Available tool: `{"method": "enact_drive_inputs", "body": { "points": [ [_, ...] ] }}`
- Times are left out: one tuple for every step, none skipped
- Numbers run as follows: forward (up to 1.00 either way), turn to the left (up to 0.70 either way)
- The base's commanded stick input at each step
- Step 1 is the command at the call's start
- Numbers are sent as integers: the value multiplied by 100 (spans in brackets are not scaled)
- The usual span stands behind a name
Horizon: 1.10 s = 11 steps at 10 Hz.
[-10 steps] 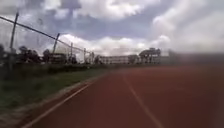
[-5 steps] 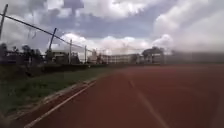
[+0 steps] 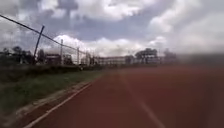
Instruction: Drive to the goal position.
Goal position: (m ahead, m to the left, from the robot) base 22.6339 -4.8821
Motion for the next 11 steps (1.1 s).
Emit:
{"method": "enact_drive_inputs", "body": {
  "points": [
    [100,-33],
    [100,-39],
    [100,-39],
    [100,-39],
    [100,-39],
    [100,-35],
    [100,-9],
    [100,0],
    [100,0],
    [100,0],
    [100,0]
  ]
}}
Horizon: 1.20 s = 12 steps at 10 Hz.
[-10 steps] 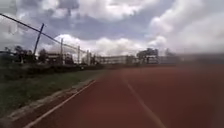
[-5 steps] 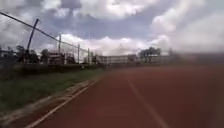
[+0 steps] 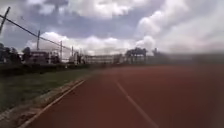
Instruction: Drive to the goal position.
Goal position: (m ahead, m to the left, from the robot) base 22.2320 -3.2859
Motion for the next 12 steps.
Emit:
{"method": "enact_drive_inputs", "body": {
  "points": [
    [100,0],
    [100,0],
    [100,0],
    [100,0],
    [100,0],
    [100,0],
    [100,0],
    [100,0],
    [100,0],
    [100,0],
    [100,0],
    [100,0]
  ]
}}
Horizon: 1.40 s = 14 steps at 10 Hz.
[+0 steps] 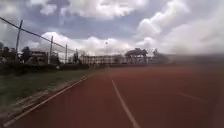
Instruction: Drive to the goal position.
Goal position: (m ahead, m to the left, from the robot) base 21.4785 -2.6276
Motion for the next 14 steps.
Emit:
{"method": "enact_drive_inputs", "body": {
  "points": [
    [100,0],
    [100,0],
    [100,0],
    [100,0],
    [100,0],
    [100,0],
    [100,0],
    [100,0],
    [100,0],
    [100,0],
    [100,0],
    [100,0],
    [100,0],
    [100,0]
  ]
}}
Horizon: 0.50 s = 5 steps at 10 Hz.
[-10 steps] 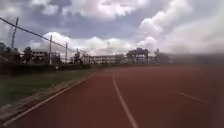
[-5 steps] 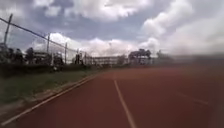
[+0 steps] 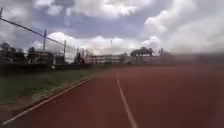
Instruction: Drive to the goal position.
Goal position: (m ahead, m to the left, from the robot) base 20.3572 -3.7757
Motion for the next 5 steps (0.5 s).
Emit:
{"method": "enact_drive_inputs", "body": {
  "points": [
    [100,0],
    [100,0],
    [100,0],
    [100,-10],
    [100,0]
  ]
}}
